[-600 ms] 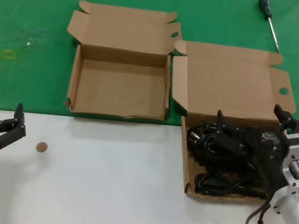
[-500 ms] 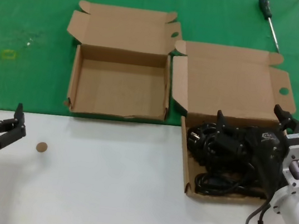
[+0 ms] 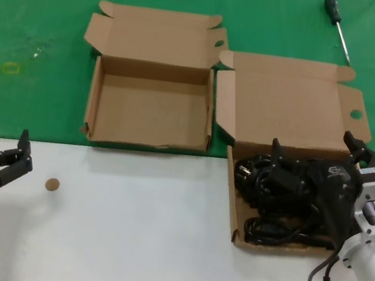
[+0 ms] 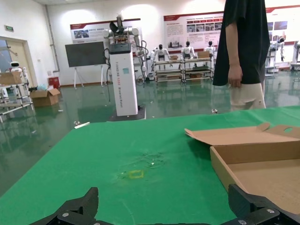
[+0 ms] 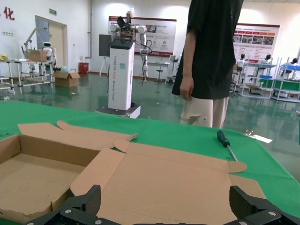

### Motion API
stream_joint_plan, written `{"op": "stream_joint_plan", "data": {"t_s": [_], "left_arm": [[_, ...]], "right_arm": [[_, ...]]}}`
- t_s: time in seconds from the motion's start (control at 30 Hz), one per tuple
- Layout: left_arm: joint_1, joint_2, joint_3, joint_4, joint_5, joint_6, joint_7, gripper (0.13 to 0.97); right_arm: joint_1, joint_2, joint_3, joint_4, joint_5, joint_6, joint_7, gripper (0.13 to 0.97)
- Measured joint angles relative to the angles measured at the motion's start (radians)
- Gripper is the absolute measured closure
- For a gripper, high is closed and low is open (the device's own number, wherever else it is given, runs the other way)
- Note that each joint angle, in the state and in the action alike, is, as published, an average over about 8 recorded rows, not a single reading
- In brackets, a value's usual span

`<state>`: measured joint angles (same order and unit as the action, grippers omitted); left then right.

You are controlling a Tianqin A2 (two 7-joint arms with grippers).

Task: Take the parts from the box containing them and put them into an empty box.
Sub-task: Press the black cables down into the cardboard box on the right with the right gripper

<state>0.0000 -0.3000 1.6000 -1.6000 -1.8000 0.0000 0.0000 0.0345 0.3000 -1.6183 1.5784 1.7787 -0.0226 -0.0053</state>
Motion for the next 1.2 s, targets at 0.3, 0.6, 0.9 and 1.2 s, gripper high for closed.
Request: {"op": "stream_joint_plan", "data": {"t_s": [0.3, 0.6, 0.9, 1.2], "left_arm": [[0.0, 0.0, 0.0, 0.0, 0.0, 0.0, 0.0, 0.132], [0.0, 0.0, 0.0, 0.0, 0.0, 0.0, 0.0, 0.132], [0.0, 0.0, 0.0, 0.0, 0.0, 0.0, 0.0, 0.171], [0.0, 0.0, 0.0, 0.0, 0.0, 0.0, 0.0, 0.241]], "right_arm": [[0.0, 0.0, 0.0, 0.0, 0.0, 0.0, 0.0, 0.129], [0.0, 0.0, 0.0, 0.0, 0.0, 0.0, 0.0, 0.129], [0.0, 0.0, 0.0, 0.0, 0.0, 0.0, 0.0, 0.129], [0.0, 0.0, 0.0, 0.0, 0.0, 0.0, 0.0, 0.129]]}}
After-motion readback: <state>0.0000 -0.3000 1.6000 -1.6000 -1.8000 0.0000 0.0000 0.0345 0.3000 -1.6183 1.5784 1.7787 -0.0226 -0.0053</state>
